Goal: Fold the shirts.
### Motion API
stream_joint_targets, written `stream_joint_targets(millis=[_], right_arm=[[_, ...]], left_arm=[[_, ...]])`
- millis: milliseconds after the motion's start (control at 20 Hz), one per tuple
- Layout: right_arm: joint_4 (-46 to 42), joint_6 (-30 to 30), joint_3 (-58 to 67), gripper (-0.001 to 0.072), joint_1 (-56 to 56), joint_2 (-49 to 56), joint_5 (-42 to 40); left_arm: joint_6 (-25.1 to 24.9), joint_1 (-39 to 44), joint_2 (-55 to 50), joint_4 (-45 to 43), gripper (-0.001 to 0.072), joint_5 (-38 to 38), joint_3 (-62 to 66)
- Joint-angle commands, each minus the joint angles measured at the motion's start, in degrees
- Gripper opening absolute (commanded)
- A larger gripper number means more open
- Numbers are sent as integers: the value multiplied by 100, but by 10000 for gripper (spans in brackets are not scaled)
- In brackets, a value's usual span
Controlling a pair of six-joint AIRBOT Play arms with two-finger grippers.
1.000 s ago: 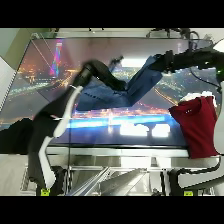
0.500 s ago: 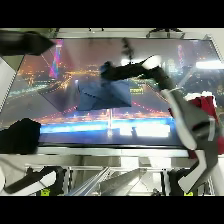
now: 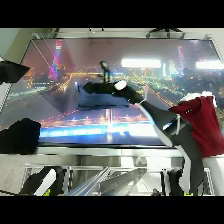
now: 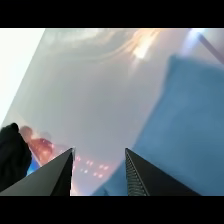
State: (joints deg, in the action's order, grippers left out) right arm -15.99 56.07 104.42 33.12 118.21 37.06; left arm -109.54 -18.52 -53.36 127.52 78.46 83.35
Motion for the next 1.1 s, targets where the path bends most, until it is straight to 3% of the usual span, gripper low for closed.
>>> stream_joint_targets(millis=[0, 100, 250, 300, 350, 400, 850, 900, 950, 1050], right_arm=[[-278, 466, 4, 362, -1056, -382, 2015], [-857, 1117, 4, 362, -1733, -612, 2879], [-2330, 2203, -11, 367, -2509, -699, 3394], [-2789, 2496, -72, 393, -2677, -678, 3390], [-3088, 2693, -122, 493, -2782, -623, 3390], [-3230, 2747, -157, 603, -2841, -520, 3392], [-2846, 2413, -153, 587, -1895, 503, 2966], [-2573, 2245, -140, 494, -1823, 496, 2876], [-2186, 1971, -79, 311, -1797, 490, 2870], [-1742, 1869, 87, 68, -1803, 426, 2883]], left_arm=[[-17, -68, 92, 15, 12, -26, -330], [-17, -68, 90, 13, 12, -31, -356], [-15, -68, 94, 13, 12, -26, -356], [-17, -68, 92, 13, 12, -28, -356], [-17, -68, 90, 4, 12, -28, -356], [-17, -68, 90, 4, 12, -28, -356], [-17, -68, 90, 4, 12, -46, -356], [-17, -68, 90, 4, 12, -46, -356], [-17, -68, 90, 2, 12, -44, -356], [-17, -68, 90, 2, 12, -11, -356]])
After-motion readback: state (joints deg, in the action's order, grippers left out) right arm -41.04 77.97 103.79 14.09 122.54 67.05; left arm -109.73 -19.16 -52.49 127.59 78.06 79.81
